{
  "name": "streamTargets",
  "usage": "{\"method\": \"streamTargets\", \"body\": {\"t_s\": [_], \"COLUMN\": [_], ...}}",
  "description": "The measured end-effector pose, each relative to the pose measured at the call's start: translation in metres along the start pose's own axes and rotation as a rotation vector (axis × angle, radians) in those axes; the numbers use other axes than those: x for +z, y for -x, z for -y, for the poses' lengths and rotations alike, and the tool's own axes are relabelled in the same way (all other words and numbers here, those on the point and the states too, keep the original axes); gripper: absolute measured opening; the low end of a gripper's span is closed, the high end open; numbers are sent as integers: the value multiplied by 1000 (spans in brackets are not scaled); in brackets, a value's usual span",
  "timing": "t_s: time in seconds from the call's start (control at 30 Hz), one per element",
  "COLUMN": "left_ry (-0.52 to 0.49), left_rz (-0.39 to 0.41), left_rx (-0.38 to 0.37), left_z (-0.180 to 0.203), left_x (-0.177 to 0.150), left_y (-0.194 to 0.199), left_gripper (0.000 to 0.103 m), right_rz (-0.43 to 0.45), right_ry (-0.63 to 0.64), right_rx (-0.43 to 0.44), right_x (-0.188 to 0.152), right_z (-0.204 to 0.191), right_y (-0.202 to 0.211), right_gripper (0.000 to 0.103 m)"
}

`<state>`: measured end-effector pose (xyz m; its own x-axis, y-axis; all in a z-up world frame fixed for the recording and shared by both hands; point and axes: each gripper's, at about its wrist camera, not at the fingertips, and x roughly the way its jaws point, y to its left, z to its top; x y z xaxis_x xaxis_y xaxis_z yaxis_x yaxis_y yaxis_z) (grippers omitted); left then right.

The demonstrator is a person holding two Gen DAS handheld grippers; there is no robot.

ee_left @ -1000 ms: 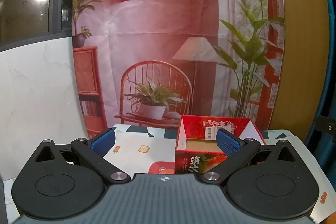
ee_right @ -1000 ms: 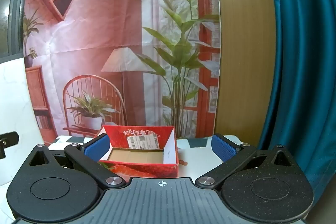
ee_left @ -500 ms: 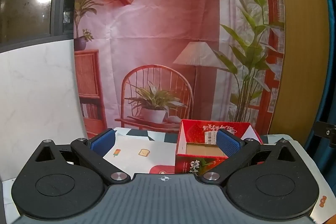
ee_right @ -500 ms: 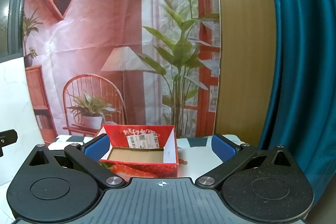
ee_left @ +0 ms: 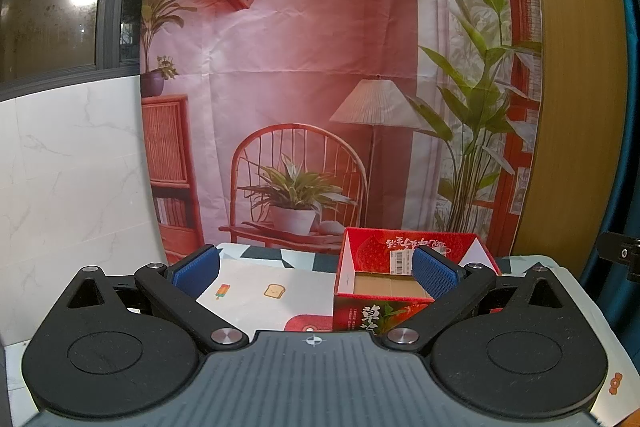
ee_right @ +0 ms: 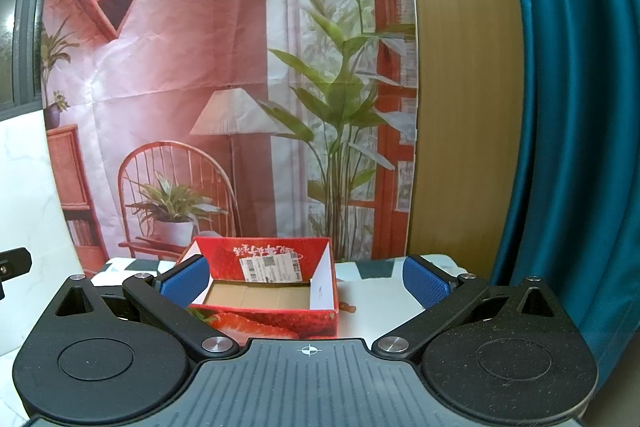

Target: Organize soft objects

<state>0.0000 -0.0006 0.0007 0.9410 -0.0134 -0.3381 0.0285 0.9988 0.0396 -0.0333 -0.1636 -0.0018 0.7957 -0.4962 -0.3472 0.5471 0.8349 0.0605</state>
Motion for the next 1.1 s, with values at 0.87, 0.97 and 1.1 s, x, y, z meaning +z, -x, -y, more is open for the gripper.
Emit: {"method": "streamTargets", "body": {"t_s": [0.87, 0.97, 1.1], "left_ry": [-2, 3, 4], "left_rz": [-6, -9, -10], "left_rx": [-4, -5, -5], "left_z": [0, -1, -1], "left_x": [-1, 0, 0], "left_y": [0, -2, -2], "left_gripper": [103, 103, 103], "right_rz": [-2, -3, -5], "right_ry": [1, 2, 5], "right_rx": [1, 1, 1], "right_x": [-1, -1, -2], "right_z": [0, -1, -2], "right_y": [-1, -2, -2], "right_gripper": [103, 103, 103]}}
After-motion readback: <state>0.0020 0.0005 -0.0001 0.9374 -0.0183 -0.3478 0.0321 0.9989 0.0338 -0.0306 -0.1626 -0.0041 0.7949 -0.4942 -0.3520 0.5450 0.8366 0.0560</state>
